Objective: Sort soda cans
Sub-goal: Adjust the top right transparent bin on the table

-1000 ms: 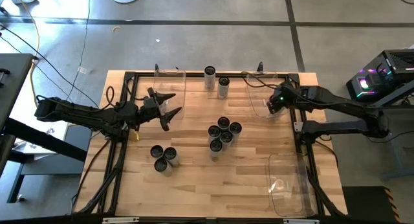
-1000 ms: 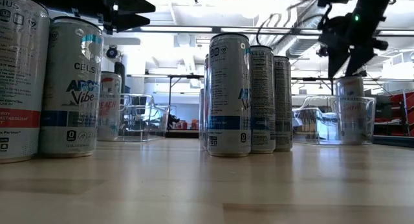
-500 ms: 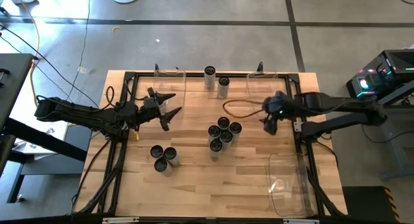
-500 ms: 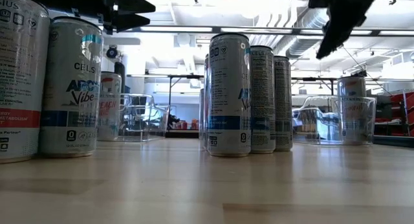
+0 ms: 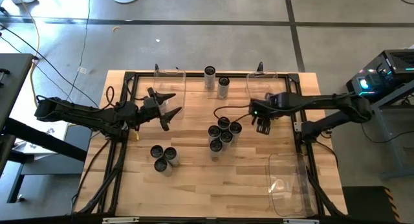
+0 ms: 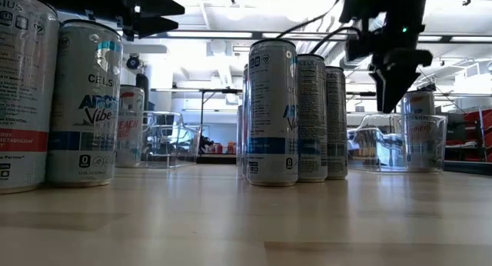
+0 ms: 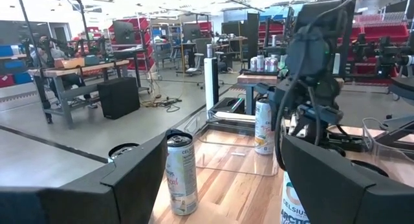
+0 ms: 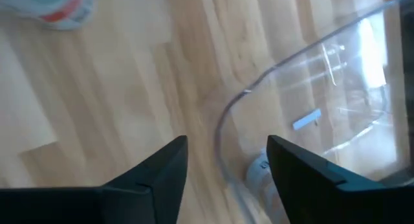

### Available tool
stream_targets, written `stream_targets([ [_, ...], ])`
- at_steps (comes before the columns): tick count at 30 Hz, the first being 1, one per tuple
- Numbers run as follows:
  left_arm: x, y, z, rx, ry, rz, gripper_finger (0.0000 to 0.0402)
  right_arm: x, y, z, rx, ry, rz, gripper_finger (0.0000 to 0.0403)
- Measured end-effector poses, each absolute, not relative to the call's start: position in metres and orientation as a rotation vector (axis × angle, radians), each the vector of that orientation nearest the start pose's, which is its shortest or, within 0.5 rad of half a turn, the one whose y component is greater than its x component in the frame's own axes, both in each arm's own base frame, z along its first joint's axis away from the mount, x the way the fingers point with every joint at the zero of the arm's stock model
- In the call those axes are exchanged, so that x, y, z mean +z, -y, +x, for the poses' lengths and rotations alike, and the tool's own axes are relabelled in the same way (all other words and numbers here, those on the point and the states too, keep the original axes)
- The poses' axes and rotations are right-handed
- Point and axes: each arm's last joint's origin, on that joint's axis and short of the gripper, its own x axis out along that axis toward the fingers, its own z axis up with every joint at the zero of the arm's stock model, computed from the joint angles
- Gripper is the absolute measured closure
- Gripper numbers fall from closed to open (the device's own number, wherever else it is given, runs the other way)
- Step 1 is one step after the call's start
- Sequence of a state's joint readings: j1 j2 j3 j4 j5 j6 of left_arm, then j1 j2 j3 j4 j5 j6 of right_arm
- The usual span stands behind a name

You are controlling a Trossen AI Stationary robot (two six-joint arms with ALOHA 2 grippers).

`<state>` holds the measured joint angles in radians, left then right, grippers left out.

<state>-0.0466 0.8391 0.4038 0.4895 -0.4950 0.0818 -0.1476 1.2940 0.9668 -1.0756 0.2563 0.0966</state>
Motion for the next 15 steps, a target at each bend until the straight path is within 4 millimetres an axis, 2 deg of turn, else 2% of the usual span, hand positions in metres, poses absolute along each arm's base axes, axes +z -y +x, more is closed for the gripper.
stream_targets([
  [9, 0.254, -0.005, 0.185, 0.450, 0.010, 0.071, 0.0103, 0.240, 0.052, 0.211, -0.358, -1.381, 0.111, 0.0219],
  [15, 0.254, -0.005, 0.185, 0.445, 0.011, 0.071, 0.0103, 0.239, 0.054, 0.213, -0.360, -1.371, 0.116, 0.0260],
])
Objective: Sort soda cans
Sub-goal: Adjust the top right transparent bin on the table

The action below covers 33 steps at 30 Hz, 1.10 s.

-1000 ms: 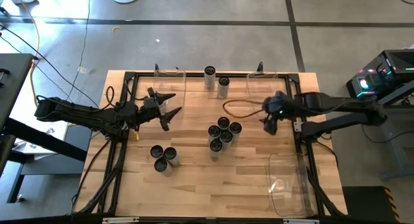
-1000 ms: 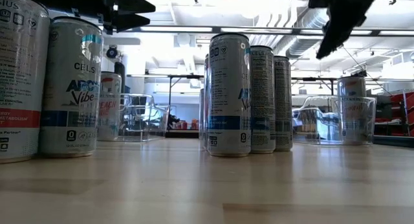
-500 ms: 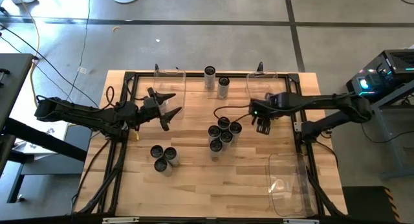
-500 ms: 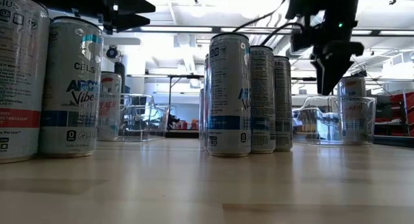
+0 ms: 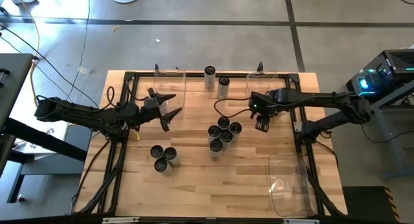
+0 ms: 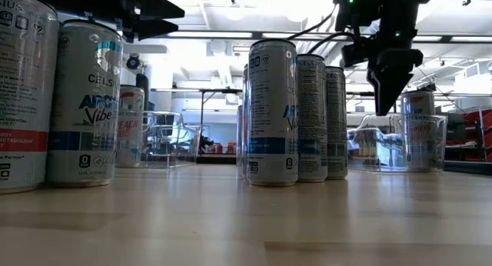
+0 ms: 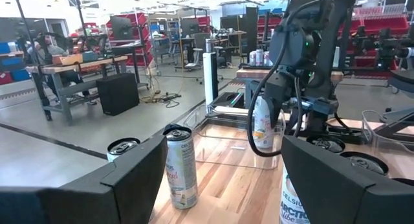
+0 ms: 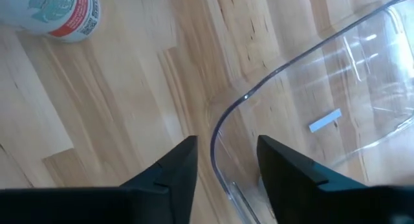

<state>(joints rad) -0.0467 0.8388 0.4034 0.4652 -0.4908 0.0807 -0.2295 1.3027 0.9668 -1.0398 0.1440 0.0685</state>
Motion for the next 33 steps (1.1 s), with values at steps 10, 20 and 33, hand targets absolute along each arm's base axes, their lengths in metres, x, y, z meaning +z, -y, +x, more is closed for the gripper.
stream_targets([
  [10, 0.254, -0.005, 0.185, 0.444, 0.013, 0.071, 0.0103, 0.224, 0.057, 0.225, -0.323, -1.433, 0.083, 0.0317],
  [20, 0.254, -0.005, 0.185, 0.443, 0.013, 0.072, 0.0103, 0.218, 0.077, 0.233, -0.333, -1.376, 0.062, 0.0395],
  [33, 0.254, -0.005, 0.185, 0.444, 0.014, 0.070, 0.0103, 0.221, 0.098, 0.237, -0.347, -1.256, 0.092, 0.0396],
])
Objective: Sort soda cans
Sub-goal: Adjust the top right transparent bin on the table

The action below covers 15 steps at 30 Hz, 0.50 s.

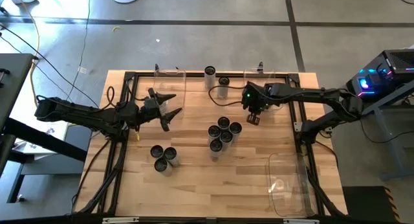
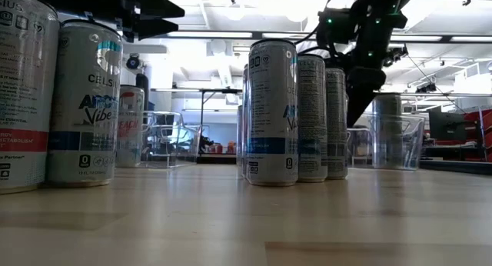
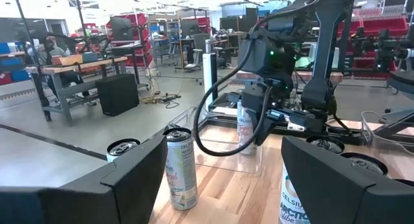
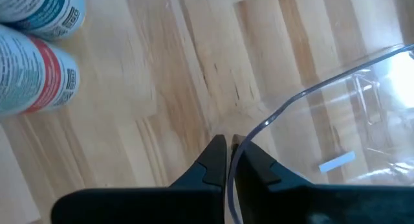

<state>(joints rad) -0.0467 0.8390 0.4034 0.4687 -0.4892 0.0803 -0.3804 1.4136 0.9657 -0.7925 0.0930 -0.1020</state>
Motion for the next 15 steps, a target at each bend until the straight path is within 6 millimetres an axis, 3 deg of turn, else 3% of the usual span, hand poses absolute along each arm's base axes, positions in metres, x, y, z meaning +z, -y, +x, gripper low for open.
stream_targets([
  [7, 0.2540, -0.0050, 0.1847, 0.444, 0.015, 0.070, 0.0103, 0.2220, 0.0999, 0.2399, -0.370, -1.220, 0.104, 0.0389],
  [15, 0.2541, -0.0050, 0.1847, 0.444, 0.015, 0.070, 0.0103, 0.2223, 0.1010, 0.2402, -0.393, -1.212, 0.109, 0.0338],
])
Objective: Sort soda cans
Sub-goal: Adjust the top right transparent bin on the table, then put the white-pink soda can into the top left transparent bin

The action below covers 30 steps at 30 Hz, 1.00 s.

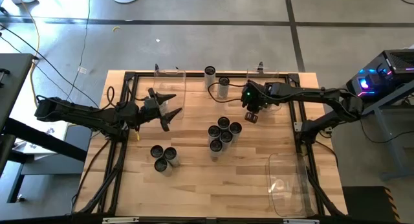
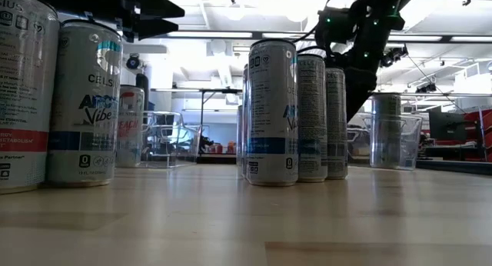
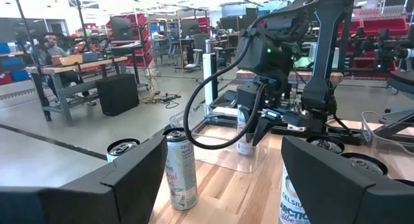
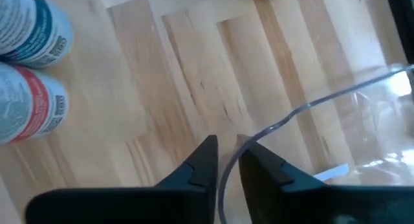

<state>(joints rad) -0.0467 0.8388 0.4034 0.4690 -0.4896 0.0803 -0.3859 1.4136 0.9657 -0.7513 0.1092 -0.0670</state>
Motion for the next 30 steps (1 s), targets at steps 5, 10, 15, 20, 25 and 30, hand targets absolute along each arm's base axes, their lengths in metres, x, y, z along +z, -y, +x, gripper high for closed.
stream_targets([
  [5, 0.254, -0.005, 0.185, 0.444, 0.015, 0.070, 0.0103, 0.222, 0.101, 0.240, -0.389, -1.211, 0.113, 0.0281],
  [10, 0.254, -0.005, 0.185, 0.444, 0.015, 0.069, 0.0103, 0.230, 0.100, 0.237, -0.398, -1.179, 0.098, 0.0240],
  [15, 0.254, -0.005, 0.185, 0.445, 0.018, 0.069, 0.0103, 0.251, 0.095, 0.226, -0.408, -1.084, 0.084, 0.0234],
  [20, 0.255, -0.005, 0.185, 0.445, 0.021, 0.068, 0.0103, 0.276, 0.086, 0.212, -0.434, -0.957, 0.087, 0.0234],
  [25, 0.255, -0.005, 0.185, 0.445, 0.023, 0.060, 0.0103, 0.296, 0.051, 0.211, -0.315, -0.812, 0.072, 0.0234],
  [30, 0.255, -0.005, 0.185, 0.443, 0.027, 0.042, 0.0103, 0.306, 0.000, 0.225, -0.166, -0.676, -0.020, 0.0234],
])
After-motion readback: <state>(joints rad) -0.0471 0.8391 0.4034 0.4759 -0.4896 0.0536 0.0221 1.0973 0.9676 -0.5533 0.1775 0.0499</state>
